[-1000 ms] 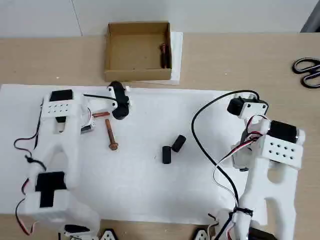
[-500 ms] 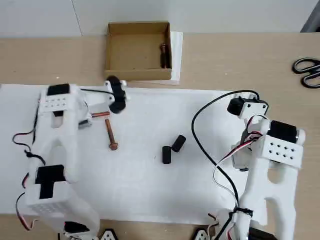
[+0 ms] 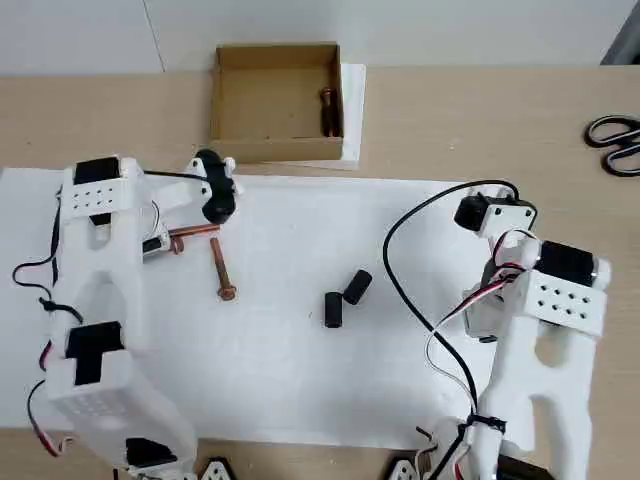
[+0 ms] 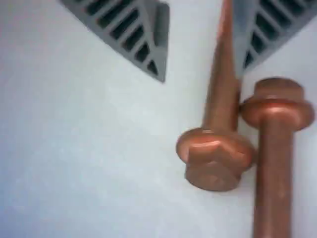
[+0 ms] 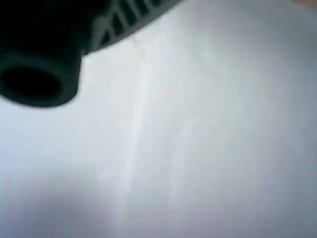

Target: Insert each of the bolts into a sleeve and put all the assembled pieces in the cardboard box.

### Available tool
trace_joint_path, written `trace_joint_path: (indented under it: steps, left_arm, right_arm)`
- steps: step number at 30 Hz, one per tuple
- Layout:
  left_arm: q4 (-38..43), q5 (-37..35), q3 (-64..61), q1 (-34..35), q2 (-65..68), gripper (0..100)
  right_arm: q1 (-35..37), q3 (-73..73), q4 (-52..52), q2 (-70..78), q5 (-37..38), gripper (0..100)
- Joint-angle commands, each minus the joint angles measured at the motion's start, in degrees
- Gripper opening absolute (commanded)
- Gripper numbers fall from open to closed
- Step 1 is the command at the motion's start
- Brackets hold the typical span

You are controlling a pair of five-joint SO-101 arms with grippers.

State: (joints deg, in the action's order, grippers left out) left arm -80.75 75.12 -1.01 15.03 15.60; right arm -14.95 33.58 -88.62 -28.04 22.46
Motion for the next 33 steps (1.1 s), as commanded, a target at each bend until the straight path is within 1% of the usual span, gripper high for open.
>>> trace_joint_path:
  steps: [1,9,33]
  left_arm:
    - [2.29,0.79,0.75,1.41,0.97,8]
    - [4.66,0.79,0.75,1.85,3.87,8]
    - [6.86,0.53,0.66,-3.60,10.81,8]
  right_arm:
    - [-0.48,-0.35,0.40,-1.54,0.62,0.4]
    - [-0.31,-0.35,0.40,-1.54,0.62,0.4]
    - [-0.48,-0.35,0.40,-1.54,0.62,0.4]
